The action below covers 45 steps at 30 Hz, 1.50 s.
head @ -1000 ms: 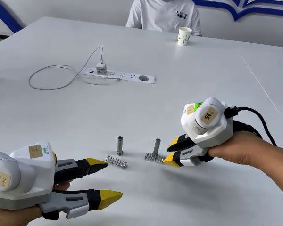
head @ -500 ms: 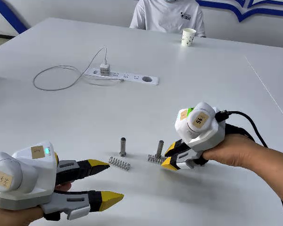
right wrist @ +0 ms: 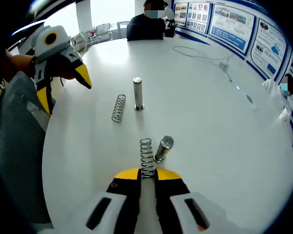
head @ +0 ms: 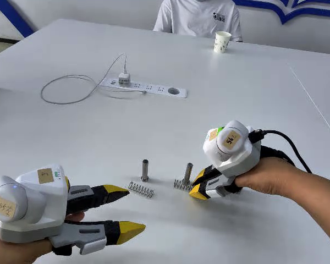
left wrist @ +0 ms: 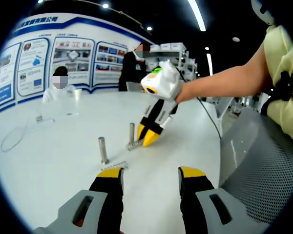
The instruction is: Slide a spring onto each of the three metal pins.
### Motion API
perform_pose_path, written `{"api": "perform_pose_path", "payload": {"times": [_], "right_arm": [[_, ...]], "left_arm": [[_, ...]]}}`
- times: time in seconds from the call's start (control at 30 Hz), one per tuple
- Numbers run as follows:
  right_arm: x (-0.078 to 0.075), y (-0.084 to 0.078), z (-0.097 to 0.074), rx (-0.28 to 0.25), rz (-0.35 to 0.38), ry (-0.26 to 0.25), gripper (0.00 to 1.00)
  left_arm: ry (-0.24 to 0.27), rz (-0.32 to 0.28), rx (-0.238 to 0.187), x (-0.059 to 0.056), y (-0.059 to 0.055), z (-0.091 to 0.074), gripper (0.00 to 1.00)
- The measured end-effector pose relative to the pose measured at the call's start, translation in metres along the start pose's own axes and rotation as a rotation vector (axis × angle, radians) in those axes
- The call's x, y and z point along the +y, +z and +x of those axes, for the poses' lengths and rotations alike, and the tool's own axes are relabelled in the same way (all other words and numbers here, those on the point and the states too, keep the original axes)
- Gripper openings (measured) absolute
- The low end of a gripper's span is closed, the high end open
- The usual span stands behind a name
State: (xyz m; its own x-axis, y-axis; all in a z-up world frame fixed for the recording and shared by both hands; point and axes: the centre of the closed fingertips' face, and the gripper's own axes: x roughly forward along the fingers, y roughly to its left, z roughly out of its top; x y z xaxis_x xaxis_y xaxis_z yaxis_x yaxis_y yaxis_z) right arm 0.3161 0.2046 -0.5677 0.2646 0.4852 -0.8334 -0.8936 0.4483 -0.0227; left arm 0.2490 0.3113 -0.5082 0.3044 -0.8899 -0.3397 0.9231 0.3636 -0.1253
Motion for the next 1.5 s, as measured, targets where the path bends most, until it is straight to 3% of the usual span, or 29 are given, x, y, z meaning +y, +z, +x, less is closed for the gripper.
{"api": "perform_pose_path", "payload": {"times": [0.43, 0.97, 1.5], "right_arm": [[0.012, -0.001, -0.005, -0.008, -0.007, 0.005, 0.12], [0.046, 0.017, -0.034, -0.023, -0.152, 0.025, 0.12], [0.078, 0.042, -0.044, -0.049, -0.266, 0.076, 0.12]], "left_arm": [[-0.002, 0.003, 0.0, -0.002, 0.001, 0.001, 0.46], [-0.032, 0.027, -0.002, -0.007, 0.009, 0.012, 0.45], [-0.063, 0.058, -0.003, -0.012, 0.015, 0.019, 0.44]]}}
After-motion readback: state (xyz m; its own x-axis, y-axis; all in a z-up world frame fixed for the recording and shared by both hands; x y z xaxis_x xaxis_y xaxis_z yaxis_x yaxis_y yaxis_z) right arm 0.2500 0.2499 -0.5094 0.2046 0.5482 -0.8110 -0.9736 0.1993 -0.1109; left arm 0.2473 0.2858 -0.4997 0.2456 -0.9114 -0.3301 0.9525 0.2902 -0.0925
